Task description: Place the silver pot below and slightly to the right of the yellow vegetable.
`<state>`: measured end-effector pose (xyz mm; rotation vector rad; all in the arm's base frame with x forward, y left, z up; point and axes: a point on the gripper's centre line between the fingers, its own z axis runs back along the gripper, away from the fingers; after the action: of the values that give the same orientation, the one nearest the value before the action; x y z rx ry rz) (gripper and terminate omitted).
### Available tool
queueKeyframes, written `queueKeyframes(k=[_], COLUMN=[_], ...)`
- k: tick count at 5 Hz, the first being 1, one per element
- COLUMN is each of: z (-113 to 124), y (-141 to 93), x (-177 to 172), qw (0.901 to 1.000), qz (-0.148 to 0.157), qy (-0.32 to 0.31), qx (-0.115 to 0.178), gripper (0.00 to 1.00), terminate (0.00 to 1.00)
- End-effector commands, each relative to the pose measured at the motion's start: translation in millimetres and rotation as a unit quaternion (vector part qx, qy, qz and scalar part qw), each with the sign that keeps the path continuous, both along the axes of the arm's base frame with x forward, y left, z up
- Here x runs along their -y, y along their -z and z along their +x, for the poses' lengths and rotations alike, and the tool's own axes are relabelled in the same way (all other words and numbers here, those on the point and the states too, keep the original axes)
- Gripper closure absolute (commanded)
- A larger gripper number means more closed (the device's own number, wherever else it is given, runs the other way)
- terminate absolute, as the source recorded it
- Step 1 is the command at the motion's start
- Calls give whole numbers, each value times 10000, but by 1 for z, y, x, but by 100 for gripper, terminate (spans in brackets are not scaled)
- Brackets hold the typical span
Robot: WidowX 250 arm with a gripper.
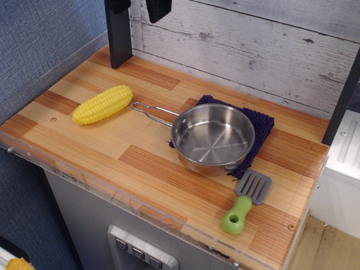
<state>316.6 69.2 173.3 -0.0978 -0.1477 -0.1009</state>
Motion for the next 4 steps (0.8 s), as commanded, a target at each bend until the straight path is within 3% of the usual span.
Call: queueKeyframes(k=[1, 4], z=[0, -23], y=[0, 29], x=[0, 105], qw=[10000, 9964], qz=[0, 83], qy=[0, 848], qx=[0, 21], gripper=[0, 0], terminate=[0, 0])
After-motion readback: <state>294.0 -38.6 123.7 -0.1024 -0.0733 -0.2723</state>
